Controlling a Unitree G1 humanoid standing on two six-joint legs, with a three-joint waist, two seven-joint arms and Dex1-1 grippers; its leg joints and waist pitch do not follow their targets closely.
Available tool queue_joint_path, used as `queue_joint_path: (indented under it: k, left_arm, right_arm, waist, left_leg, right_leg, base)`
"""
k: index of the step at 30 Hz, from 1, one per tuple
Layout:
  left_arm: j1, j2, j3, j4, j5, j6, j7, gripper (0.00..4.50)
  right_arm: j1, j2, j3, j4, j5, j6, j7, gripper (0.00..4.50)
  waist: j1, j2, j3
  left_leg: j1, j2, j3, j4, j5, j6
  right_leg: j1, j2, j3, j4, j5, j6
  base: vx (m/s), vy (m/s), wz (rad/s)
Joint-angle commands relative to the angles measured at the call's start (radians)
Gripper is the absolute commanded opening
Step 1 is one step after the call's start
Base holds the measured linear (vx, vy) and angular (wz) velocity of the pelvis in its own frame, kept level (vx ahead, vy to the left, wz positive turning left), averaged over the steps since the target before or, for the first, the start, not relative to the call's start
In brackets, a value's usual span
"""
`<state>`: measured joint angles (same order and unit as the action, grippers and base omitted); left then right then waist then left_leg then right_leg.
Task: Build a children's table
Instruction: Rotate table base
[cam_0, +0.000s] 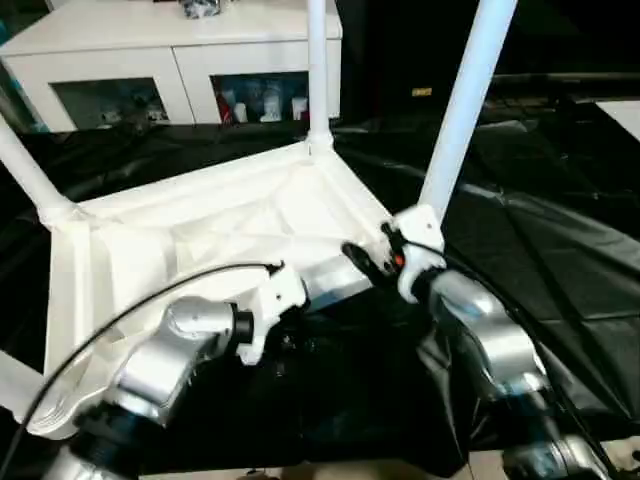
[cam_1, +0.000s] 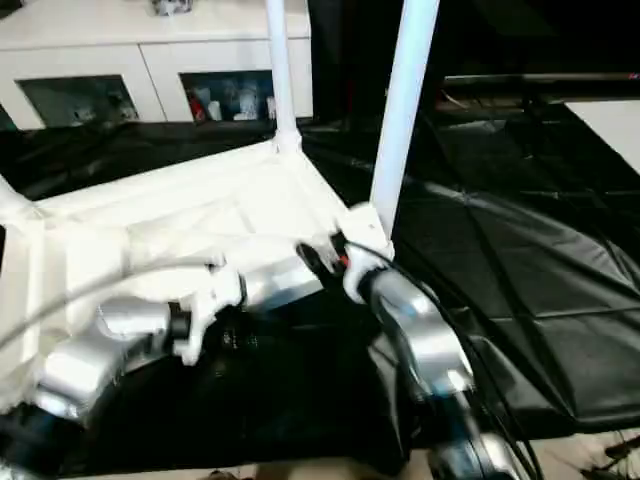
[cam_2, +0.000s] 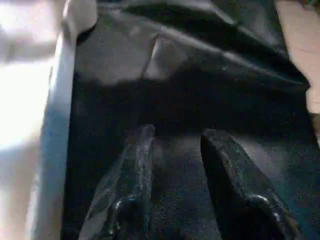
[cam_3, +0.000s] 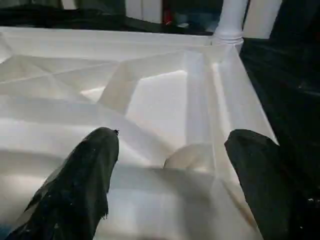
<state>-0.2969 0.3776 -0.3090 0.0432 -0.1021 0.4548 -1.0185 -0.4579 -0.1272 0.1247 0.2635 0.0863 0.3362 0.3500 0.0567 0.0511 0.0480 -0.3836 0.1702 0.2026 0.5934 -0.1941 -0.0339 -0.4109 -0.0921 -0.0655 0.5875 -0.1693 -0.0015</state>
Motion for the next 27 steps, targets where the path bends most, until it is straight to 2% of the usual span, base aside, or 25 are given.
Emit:
queue_joint_path:
  k: [1,5,8,9,10,12,13,16,17,18,20,26,27]
  left_arm:
    - [0.018,0.000,-0.005,0.004,0.070,0.003,0.086,2.23]
    - [0.017,-0.019,0.022,0.053,0.114,-0.031,0.190,2.49]
    - [0.025,-0.009,0.023,0.053,0.134,-0.036,0.239,2.68]
    - [0.029,-0.007,0.024,0.047,0.140,-0.036,0.257,2.82]
    - [0.035,-0.009,0.033,0.039,0.142,-0.036,0.277,2.87]
    - [0.039,-0.012,0.039,0.033,0.143,-0.034,0.288,2.91]
    - [0.043,-0.010,0.042,0.030,0.143,-0.037,0.289,3.06]
    - [0.054,-0.009,0.053,0.028,0.151,-0.051,0.307,3.25]
    - [0.057,-0.007,0.055,0.029,0.152,-0.058,0.312,3.30]
    - [0.059,-0.005,0.056,0.029,0.153,-0.061,0.313,3.30]
    - [0.070,0.006,0.057,0.023,0.155,-0.074,0.314,3.60]
    - [0.103,0.023,0.071,0.001,0.132,-0.109,0.326,3.80]
    - [0.111,0.028,0.077,-0.005,0.129,-0.116,0.325,3.96]
  right_arm:
    - [-0.050,0.001,-0.037,0.083,-0.014,-0.035,-0.049,3.77]
    - [-0.091,-0.010,-0.069,0.150,-0.021,-0.056,-0.099,3.77]
    - [-0.121,-0.027,-0.094,0.207,-0.025,-0.079,-0.127,3.77]
    - [-0.131,-0.038,-0.104,0.229,-0.028,-0.086,-0.138,3.77]
    - [-0.143,-0.055,-0.119,0.257,-0.031,-0.094,-0.152,3.77]
    - [-0.153,-0.065,-0.128,0.281,-0.034,-0.103,-0.160,3.77]
    - [-0.157,-0.076,-0.135,0.294,-0.034,-0.110,-0.160,3.77]
    - [-0.171,-0.107,-0.150,0.340,-0.035,-0.139,-0.166,3.77]
    - [-0.176,-0.122,-0.158,0.359,-0.035,-0.149,-0.169,3.77]
    - [-0.177,-0.130,-0.163,0.366,-0.035,-0.152,-0.172,3.77]
    - [-0.182,-0.166,-0.179,0.393,-0.037,-0.167,-0.180,3.77]
    - [-0.198,-0.256,-0.214,0.479,-0.037,-0.214,-0.188,3.77]
    - [-0.204,-0.269,-0.217,0.498,-0.039,-0.224,-0.188,3.77]
  waist:
    - [-0.003,-0.010,-0.061]
    - [0.003,-0.012,-0.064]
    - [0.005,-0.013,-0.063]
    - [0.005,-0.023,-0.064]
    - [0.006,-0.020,-0.064]
    - [0.011,-0.022,-0.063]
    - [0.012,-0.025,-0.063]
    - [0.024,-0.025,-0.062]
    - [0.029,-0.024,-0.063]
    - [0.030,-0.025,-0.062]
    - [0.033,-0.026,-0.065]
    - [0.036,-0.033,-0.066]
    - [0.036,-0.034,-0.066]
  left_leg:
    - [0.023,0.057,-0.027,-0.078,-0.177,0.003]
    - [0.025,0.054,-0.025,-0.072,-0.160,0.007]
    - [0.021,0.055,-0.027,-0.071,-0.157,0.010]
    - [0.020,0.056,-0.027,-0.072,-0.160,0.011]
    - [0.023,0.056,-0.026,-0.070,-0.168,0.010]
    - [0.029,0.056,-0.023,-0.068,-0.175,0.009]
    - [0.030,0.056,-0.022,-0.068,-0.175,0.009]
    - [0.029,0.056,-0.022,-0.068,-0.174,0.006]
    - [0.035,0.056,-0.020,-0.067,-0.184,0.003]
    - [0.033,0.055,-0.020,-0.067,-0.187,0.001]
    - [0.030,0.055,-0.023,-0.067,-0.174,0.003]
    - [0.021,0.051,-0.021,-0.061,-0.141,0.029]
    - [0.020,0.051,-0.021,-0.060,-0.137,0.032]
  right_leg:
    - [0.045,-0.057,0.049,-0.056,-0.208,-0.211]
    - [0.045,-0.054,0.048,-0.054,-0.193,-0.202]
    - [0.046,-0.054,0.047,-0.052,-0.186,-0.205]
    - [0.048,-0.055,0.046,-0.050,-0.193,-0.207]
    - [0.044,-0.056,0.047,-0.051,-0.206,-0.208]
    - [0.039,-0.055,0.048,-0.055,-0.219,-0.206]
    - [0.038,-0.054,0.048,-0.055,-0.220,-0.205]
    - [0.039,-0.052,0.047,-0.054,-0.227,-0.196]
    - [0.034,-0.051,0.048,-0.056,-0.232,-0.192]
    - [0.035,-0.051,0.048,-0.055,-0.232,-0.192]
    - [0.040,-0.053,0.047,-0.052,-0.223,-0.187]
    - [0.045,-0.053,0.044,-0.049,-0.205,-0.193]
    - [0.046,-0.053,0.044,-0.049,-0.205,-0.192]
  base:
    - [0.000,0.000,0.00]
    - [0.000,0.000,0.00]
    - [0.000,0.000,0.00]
    - [0.000,0.000,0.00]
    - [0.000,0.000,0.00]
    - [0.000,0.000,0.00]
    - [0.000,0.000,0.00]
    - [0.000,0.000,0.00]
    - [0.000,0.000,0.00]
    - [0.000,0.000,0.00]
    - [0.000,0.000,0.00]
    - [0.000,0.000,0.00]
    - [0.000,0.000,0.00]
